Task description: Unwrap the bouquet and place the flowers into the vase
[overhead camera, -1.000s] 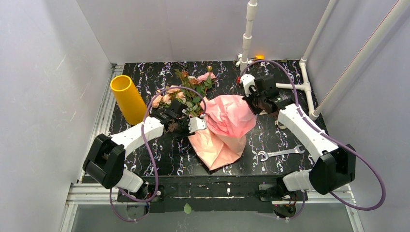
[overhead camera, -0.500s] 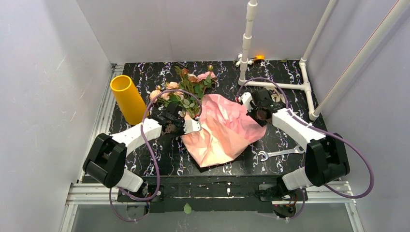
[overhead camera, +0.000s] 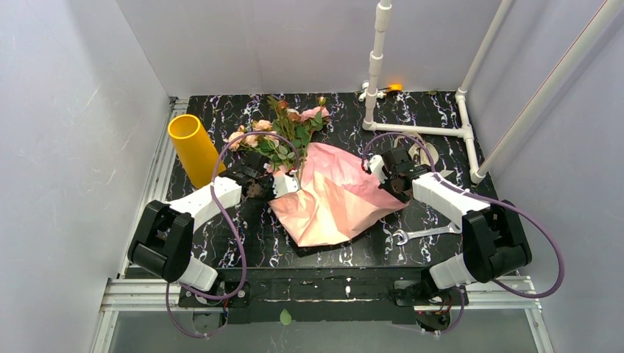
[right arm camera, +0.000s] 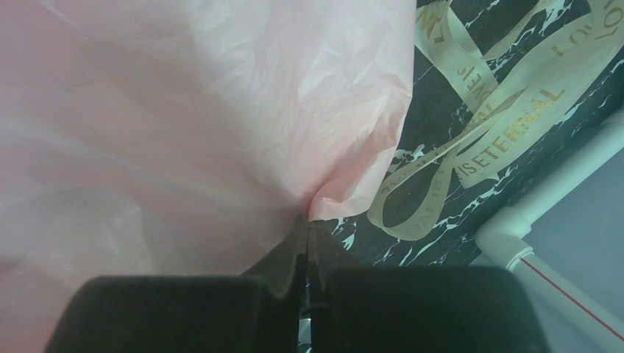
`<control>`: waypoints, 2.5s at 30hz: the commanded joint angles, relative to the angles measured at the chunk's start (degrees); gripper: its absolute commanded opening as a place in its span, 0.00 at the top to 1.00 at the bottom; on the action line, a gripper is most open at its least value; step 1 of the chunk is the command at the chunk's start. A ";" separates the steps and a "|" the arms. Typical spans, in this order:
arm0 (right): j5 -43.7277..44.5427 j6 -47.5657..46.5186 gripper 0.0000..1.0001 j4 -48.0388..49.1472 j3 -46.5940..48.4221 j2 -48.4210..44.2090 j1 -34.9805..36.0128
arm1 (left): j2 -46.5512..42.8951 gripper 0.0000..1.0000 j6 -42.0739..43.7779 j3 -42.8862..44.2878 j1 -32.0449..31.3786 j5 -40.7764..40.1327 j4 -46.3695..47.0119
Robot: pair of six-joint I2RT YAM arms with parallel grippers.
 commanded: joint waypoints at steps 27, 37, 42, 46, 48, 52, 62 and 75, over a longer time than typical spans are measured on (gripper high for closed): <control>-49.47 19.41 0.11 -13.74 27.91 9.60 -0.59 | 16.76 0.02 -18.47 40.42 -13.29 9.09 -16.17; -49.16 18.99 0.31 -11.22 21.10 15.71 -0.59 | 28.88 0.05 -18.18 48.10 -16.47 0.40 -22.01; -49.24 20.43 0.37 -9.34 18.37 16.66 -0.66 | 29.94 0.05 -18.99 47.69 -16.51 -2.17 -21.45; -46.25 22.17 0.39 -6.69 16.38 16.21 -0.92 | 30.67 0.05 -18.31 46.88 -16.50 -5.03 -21.17; -44.26 22.82 0.40 -5.71 15.64 16.31 -1.24 | 31.09 0.06 -17.37 47.24 -16.48 -6.92 -22.05; -41.81 22.93 0.41 -4.91 14.36 16.81 -1.93 | 29.92 0.07 -15.87 47.83 -16.46 -9.25 -26.34; -41.57 22.92 0.42 -3.45 13.22 18.09 -2.44 | 18.76 0.06 -11.63 43.85 -16.46 -11.91 -36.28; -52.48 17.67 0.40 -7.06 15.00 16.41 -2.44 | 3.67 0.05 -8.33 26.68 -15.81 -3.00 -43.66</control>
